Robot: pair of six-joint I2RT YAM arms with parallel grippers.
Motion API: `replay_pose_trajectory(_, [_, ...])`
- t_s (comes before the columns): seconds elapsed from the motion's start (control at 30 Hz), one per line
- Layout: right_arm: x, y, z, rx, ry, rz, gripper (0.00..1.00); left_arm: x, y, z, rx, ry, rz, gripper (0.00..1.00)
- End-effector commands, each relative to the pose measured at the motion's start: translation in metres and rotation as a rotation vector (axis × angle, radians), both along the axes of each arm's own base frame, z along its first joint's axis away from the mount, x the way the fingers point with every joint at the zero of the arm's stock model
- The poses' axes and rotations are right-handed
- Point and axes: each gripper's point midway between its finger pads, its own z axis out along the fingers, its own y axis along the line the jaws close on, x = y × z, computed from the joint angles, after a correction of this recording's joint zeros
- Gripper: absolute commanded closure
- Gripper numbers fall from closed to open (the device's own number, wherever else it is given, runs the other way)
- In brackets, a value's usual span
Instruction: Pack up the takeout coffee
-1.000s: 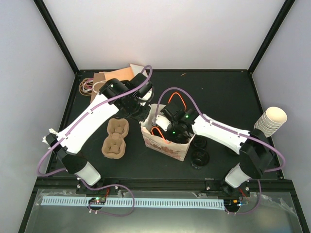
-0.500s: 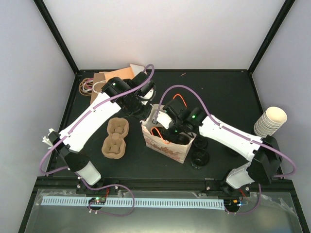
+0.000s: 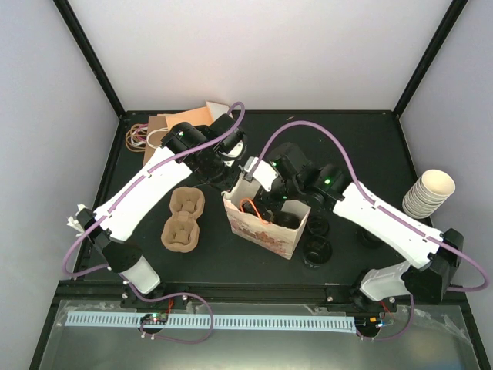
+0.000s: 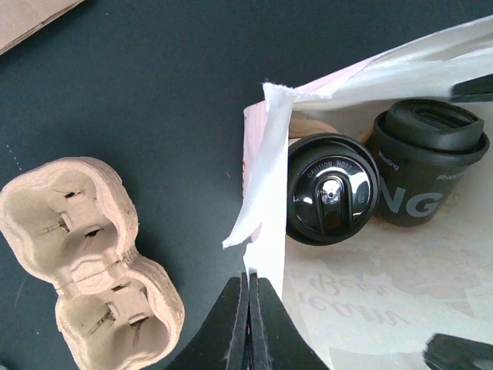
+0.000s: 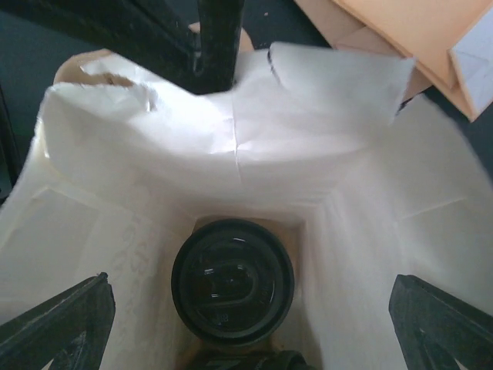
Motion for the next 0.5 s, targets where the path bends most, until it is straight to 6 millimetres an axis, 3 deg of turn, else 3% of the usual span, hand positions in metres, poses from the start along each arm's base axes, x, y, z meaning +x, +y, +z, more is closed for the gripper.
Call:
replay_pose_trajectory(0.0, [0.0,-0.007,0.036,0.055,-0.058,-0.034,0.0,-0.001,0.002,0.009,0.001,-0.011,-0.007,0.99])
replay_pose_trajectory(0.17, [-0.002,-0.017,0.067,0.118,-0.094,-0.078,0.0,0.003,0.004,0.009,0.004,-0.019,-0.002,0.99])
replay_pose_trajectory(0.47, [-0.015,-0.034,0.101,0.165,-0.079,-0.128,0.0,0.022,0.008,0.005,0.016,-0.045,0.01,0.98])
